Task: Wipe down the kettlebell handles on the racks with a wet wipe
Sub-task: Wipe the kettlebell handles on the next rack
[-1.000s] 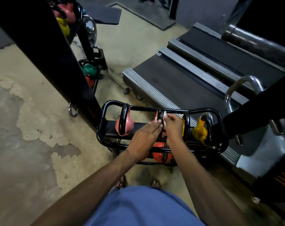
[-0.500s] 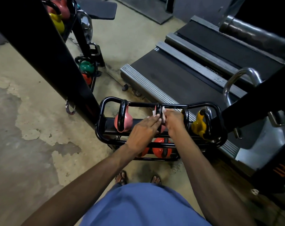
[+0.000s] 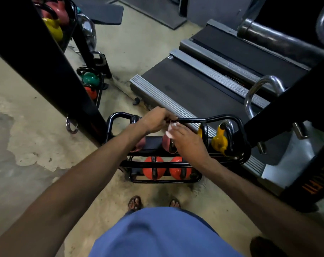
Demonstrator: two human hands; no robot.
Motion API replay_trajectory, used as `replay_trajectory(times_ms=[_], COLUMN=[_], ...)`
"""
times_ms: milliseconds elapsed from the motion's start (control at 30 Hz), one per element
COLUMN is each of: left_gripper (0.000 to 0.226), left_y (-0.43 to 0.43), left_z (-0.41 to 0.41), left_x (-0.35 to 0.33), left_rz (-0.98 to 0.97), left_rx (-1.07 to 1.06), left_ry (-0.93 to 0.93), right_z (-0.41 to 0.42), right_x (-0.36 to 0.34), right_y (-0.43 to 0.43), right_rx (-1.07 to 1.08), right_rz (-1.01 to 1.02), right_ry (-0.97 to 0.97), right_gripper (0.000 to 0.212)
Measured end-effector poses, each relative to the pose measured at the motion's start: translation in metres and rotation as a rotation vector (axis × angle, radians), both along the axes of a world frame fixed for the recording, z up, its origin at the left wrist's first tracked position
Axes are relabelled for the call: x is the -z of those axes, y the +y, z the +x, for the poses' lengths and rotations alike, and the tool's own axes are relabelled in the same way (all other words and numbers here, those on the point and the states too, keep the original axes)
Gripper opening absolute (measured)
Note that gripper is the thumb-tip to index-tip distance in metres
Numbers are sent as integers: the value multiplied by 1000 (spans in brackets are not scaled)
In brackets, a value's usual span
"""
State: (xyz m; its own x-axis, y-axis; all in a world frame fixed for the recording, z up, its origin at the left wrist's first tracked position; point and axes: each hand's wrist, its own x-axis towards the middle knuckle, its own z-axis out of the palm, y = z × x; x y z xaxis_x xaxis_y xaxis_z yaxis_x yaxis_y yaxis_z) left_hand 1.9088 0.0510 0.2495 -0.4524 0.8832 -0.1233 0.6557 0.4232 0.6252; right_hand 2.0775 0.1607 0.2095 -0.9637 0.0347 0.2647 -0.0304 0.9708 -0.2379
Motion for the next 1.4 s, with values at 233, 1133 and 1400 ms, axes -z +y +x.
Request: replay_trajectory(times_ms=[233,1133,1400], left_gripper=[36,24,30], left_y=[5,14,10], left_z=[-1,5,5], left_x=[1,-7,-13], left_rz=[-13,-193,-170], left_rx=[34,103,117], left_ry=[39,270,284], right_z=[-7,27,35], right_x=[-12,-7,4], right_y=[-1,-35,-26], right_rx=[-102,644,-8], right_rz=[138,-1039,49], right_ry=[10,90,223], right_gripper=[32,9,28])
